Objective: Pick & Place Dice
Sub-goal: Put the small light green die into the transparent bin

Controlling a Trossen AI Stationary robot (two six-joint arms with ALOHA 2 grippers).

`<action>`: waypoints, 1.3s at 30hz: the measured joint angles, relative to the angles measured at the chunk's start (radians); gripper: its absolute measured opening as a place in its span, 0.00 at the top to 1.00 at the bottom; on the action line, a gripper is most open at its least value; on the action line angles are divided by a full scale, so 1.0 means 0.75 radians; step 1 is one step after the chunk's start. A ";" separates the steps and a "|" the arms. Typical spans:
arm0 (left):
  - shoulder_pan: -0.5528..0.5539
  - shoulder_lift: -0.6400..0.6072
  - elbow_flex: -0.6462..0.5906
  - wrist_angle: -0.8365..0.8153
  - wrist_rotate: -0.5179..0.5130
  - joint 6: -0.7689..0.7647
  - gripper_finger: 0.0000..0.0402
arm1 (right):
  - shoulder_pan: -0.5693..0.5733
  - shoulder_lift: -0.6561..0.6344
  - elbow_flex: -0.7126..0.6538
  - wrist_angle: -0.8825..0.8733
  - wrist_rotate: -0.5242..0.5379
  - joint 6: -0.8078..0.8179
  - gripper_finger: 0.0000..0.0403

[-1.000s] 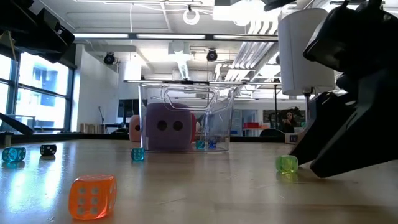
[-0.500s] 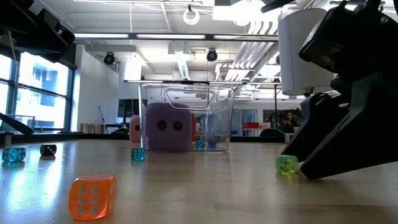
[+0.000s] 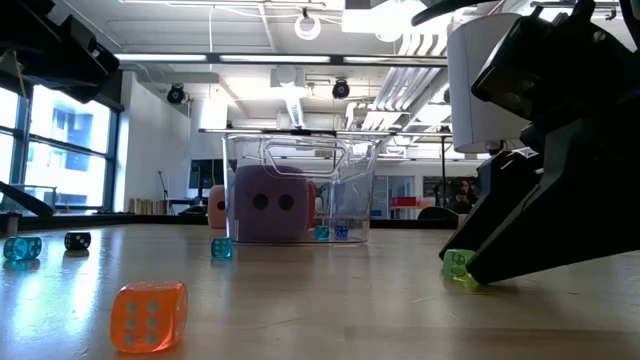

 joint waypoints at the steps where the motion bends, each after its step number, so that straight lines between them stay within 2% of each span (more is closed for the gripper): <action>1: 0.000 0.000 0.000 0.000 0.001 -0.005 0.58 | 0.000 0.000 0.000 0.001 0.000 0.000 0.36; 17: 0.000 0.003 -0.008 -0.001 0.001 -0.009 0.58 | -0.002 0.000 0.000 0.004 0.007 0.000 0.36; 25: 0.000 0.113 -0.008 0.020 0.001 -0.009 0.58 | -0.002 0.000 0.000 0.004 0.008 0.000 0.36; 31: 0.000 0.196 -0.008 0.141 0.001 -0.009 0.58 | -0.002 0.000 0.000 0.004 0.009 0.000 0.36; 39: 0.000 0.199 -0.007 0.219 0.001 0.009 0.58 | -0.002 0.000 -0.002 0.007 0.009 -0.018 0.36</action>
